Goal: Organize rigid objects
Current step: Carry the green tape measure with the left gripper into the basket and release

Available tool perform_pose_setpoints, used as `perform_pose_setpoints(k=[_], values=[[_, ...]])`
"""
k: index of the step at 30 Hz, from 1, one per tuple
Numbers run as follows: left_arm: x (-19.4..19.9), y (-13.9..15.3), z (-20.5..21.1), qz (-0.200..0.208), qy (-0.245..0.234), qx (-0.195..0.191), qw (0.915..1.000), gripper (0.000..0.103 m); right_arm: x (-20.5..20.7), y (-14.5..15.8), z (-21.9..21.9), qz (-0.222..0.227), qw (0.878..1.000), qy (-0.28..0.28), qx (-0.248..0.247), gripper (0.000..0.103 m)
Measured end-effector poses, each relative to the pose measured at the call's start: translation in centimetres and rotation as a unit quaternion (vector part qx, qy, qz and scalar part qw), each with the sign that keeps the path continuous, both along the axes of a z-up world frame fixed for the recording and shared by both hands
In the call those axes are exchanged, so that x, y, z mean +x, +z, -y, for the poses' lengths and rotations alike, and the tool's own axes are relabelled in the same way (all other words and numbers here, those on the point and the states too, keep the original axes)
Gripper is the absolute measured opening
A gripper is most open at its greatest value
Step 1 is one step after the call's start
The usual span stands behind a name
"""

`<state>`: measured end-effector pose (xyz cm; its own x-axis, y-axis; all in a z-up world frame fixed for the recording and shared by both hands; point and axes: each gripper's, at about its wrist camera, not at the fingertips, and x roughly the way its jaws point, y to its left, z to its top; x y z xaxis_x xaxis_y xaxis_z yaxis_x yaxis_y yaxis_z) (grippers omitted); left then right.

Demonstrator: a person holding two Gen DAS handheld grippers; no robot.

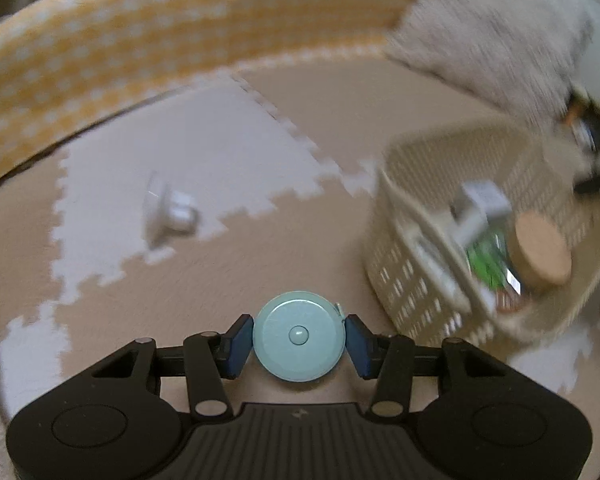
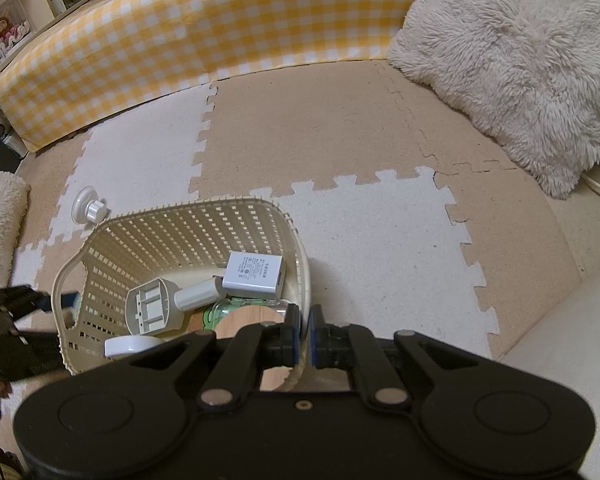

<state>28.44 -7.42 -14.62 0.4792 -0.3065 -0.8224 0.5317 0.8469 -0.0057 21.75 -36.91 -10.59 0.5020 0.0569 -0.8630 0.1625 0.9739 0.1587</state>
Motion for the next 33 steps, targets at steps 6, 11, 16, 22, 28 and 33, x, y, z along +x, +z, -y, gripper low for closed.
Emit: perform_pose_setpoints(k=[6,11,16,22,28,33], values=[[0.1,4.7,-1.2,0.048,0.042,-0.071,0.9954,0.051,0.0,0.0,0.0,0.000,1.000,0.000,-0.001,0.005],[-0.7,7.6,0.3,0.080,0.023,-0.098,0.9917,0.051,0.0,0.0,0.0,0.000,1.000,0.001,-0.001,0.005],[-2.4,9.4,2.9,0.091,-0.028,-0.127,0.9873,0.051,0.0,0.0,0.0,0.000,1.000,0.000,-0.001,0.005],[-4.3,8.3,6.2,0.065,-0.082,-0.148,0.9835,0.051,0.0,0.0,0.0,0.000,1.000,0.001,-0.001,0.005],[-5.2,6.0,8.0,0.037,-0.102,-0.143,0.9837,0.051,0.0,0.0,0.0,0.000,1.000,0.001,-0.001,0.005],[-5.5,4.2,9.3,0.028,-0.117,-0.123,0.9850,0.051,0.0,0.0,0.0,0.000,1.000,0.001,-0.001,0.006]])
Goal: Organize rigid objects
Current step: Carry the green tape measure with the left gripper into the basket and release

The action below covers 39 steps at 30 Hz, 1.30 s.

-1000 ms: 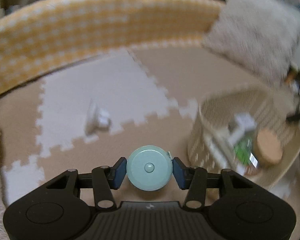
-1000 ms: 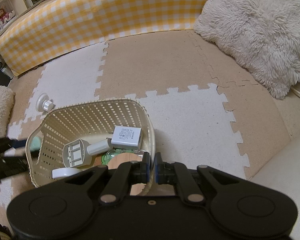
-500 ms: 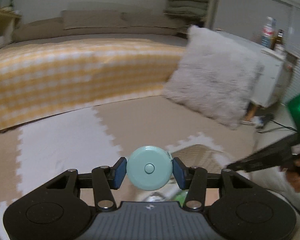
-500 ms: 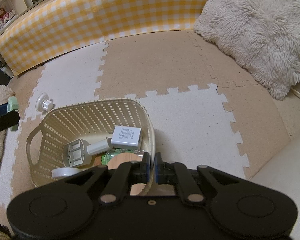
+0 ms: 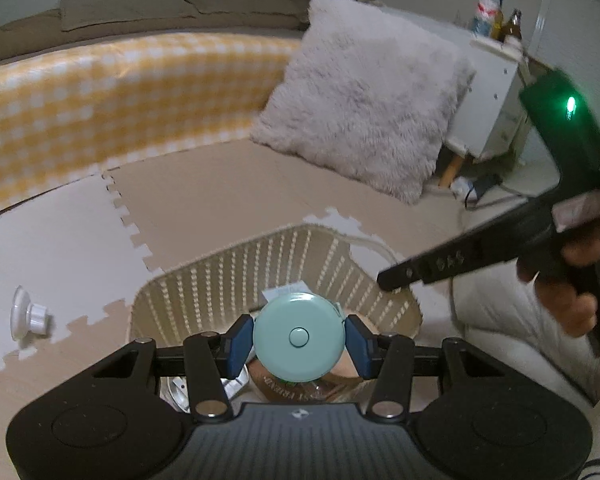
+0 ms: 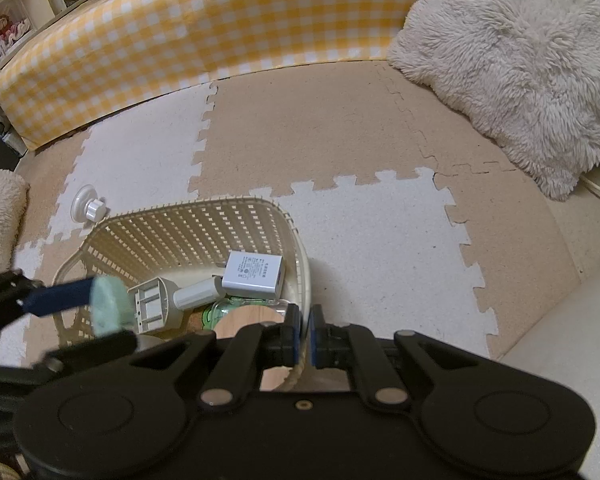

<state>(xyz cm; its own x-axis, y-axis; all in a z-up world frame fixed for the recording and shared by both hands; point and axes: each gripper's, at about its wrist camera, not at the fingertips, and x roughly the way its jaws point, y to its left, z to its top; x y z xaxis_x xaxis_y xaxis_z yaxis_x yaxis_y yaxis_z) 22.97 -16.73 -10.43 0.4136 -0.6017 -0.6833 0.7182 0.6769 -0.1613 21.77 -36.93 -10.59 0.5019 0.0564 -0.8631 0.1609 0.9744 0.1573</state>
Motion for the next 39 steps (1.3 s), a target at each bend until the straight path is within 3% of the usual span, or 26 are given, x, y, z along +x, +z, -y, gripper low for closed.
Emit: perform_pose_setpoints(k=[7,19,24,35,39], values=[[0.1,-1.4,0.6,-0.008,-0.009,0.028,0.9995,0.051,0.0,0.0,0.1,-0.001,1.000,0.001,-0.001,0.006],[0.1,-1.8,0.7,-0.024,-0.014,0.038,0.9989,0.052,0.1,0.1,0.1,-0.001,1.000,0.002,-0.002,0.006],[0.3,-1.5,0.6,-0.027,-0.007,0.032,0.9991,0.068,0.1,0.0,0.1,-0.001,1.000,0.002,-0.002,0.006],[0.2,-1.2,0.5,-0.028,-0.005,0.030,0.9992,0.074,0.1,0.0,0.1,-0.001,1.000,0.002,-0.002,0.006],[0.1,-0.6,0.3,-0.026,-0.002,0.027,0.9993,0.082,0.1,0.0,0.1,-0.001,1.000,0.002,-0.002,0.006]])
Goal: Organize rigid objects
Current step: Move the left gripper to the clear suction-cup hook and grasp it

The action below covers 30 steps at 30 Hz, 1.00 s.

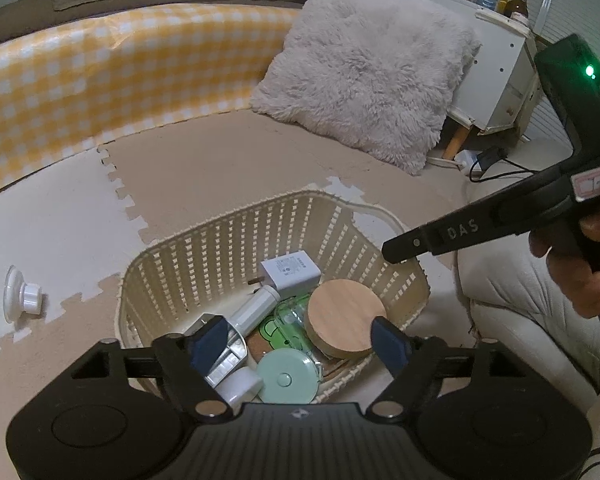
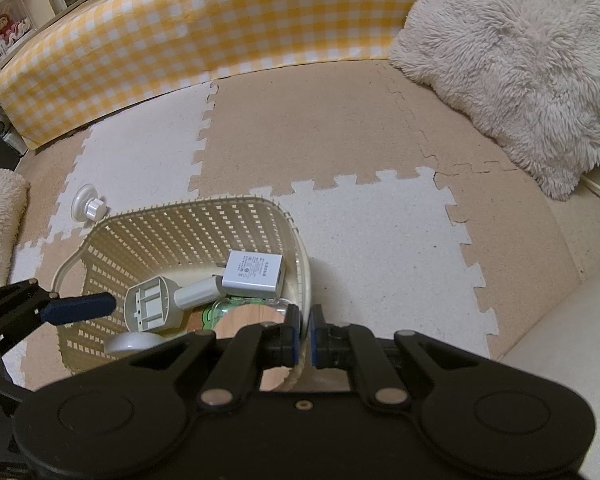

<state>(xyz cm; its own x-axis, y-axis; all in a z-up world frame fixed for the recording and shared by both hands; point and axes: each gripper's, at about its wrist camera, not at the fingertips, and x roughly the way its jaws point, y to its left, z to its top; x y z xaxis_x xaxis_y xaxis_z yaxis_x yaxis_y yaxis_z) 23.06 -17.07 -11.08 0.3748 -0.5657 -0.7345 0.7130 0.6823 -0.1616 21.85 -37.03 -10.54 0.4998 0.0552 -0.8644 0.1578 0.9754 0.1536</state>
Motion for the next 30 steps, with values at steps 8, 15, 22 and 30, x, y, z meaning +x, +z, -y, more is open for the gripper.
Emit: perform_pose_setpoints(k=[8,15,22,30], values=[[0.0,4.1,-1.3,0.056,0.010,-0.018,0.9982,0.096,0.0,0.0,0.0,0.000,1.000,0.000,-0.001,0.006],[0.6,7.5,-3.5,0.091,0.044,-0.045,0.9939,0.103,0.0,0.0,0.0,0.000,1.000,0.000,-0.001,0.006],[1.8,8.3,-5.4,0.102,0.085,-0.057,0.9895,0.103,0.0,0.0,0.0,0.000,1.000,0.000,-0.001,0.006],[4.5,7.0,-8.4,0.105,0.154,-0.063,0.9804,0.103,0.0,-0.1,-0.1,0.000,1.000,0.002,-0.003,0.006]])
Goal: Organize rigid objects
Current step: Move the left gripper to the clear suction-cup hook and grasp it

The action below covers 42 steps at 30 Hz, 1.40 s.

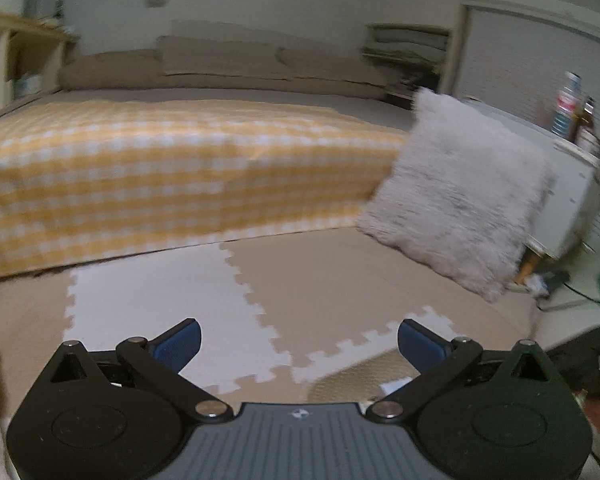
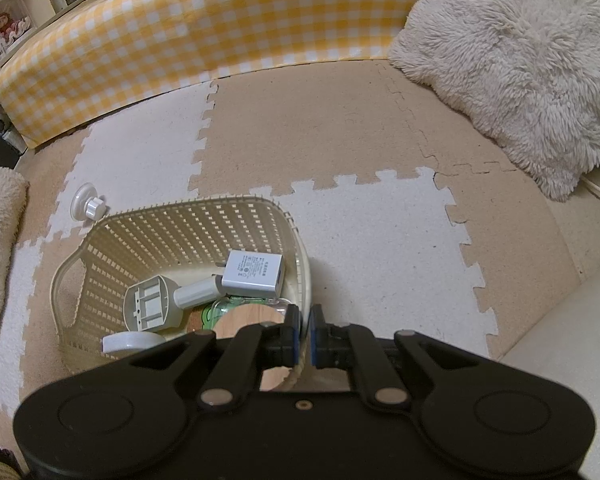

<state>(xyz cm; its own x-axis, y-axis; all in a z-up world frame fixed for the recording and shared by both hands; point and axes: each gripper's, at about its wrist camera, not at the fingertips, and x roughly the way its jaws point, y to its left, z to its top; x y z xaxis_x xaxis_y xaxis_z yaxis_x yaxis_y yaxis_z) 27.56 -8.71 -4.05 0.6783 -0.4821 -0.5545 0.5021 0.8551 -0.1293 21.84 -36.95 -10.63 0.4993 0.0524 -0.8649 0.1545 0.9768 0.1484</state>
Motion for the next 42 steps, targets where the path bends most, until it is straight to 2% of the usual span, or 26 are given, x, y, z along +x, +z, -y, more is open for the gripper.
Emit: perform_pose_setpoints(k=[7,13,19,20,21,23,26,29,31,32,42], values=[[3.0,-2.9,-2.4,0.008,0.067,0.010,0.9977,0.103,0.0,0.0,0.0,0.000,1.000,0.000,-0.001,0.006],[5.7,-5.5,-2.9,-0.004,0.074,0.029,0.9968,0.102,-0.1,0.1,-0.1,-0.001,1.000,0.004,-0.005,0.006],[8.0,-8.8,-3.4,-0.032,0.083,0.054,0.9946,0.077,-0.1,0.1,-0.2,-0.001,1.000,0.005,-0.007,0.006],[8.3,-9.4,-3.6,-0.035,0.085,0.059,0.9940,0.070,-0.1,0.1,-0.1,-0.001,1.000,0.006,-0.007,0.006],[8.6,-9.8,-3.7,-0.037,0.090,0.063,0.9933,0.058,-0.1,0.1,-0.1,-0.001,1.000,0.005,-0.006,0.006],[9.0,-10.5,-4.0,-0.043,0.105,0.069,0.9911,0.046,-0.1,0.1,-0.3,-0.001,1.000,0.006,-0.009,0.006],[9.5,-11.2,-4.5,-0.043,0.109,0.064,0.9911,0.046,-0.1,0.2,-0.2,-0.002,1.000,0.008,-0.012,0.006],[10.1,-11.8,-4.5,-0.047,0.105,0.068,0.9910,0.041,-0.1,0.2,-0.3,-0.002,1.000,0.009,-0.013,0.006],[10.5,-12.0,-4.4,-0.049,0.102,0.067,0.9913,0.026,-0.1,0.2,-0.3,-0.002,1.000,0.009,-0.014,0.006],[10.6,-12.2,-4.2,-0.050,0.103,0.070,0.9909,0.012,-0.1,0.2,-0.3,-0.002,1.000,0.009,-0.014,0.006],[10.6,-12.1,-4.5,-0.054,0.113,0.059,0.9904,0.010,-0.1,0.2,-0.3,-0.001,1.000,0.009,-0.014,0.006]])
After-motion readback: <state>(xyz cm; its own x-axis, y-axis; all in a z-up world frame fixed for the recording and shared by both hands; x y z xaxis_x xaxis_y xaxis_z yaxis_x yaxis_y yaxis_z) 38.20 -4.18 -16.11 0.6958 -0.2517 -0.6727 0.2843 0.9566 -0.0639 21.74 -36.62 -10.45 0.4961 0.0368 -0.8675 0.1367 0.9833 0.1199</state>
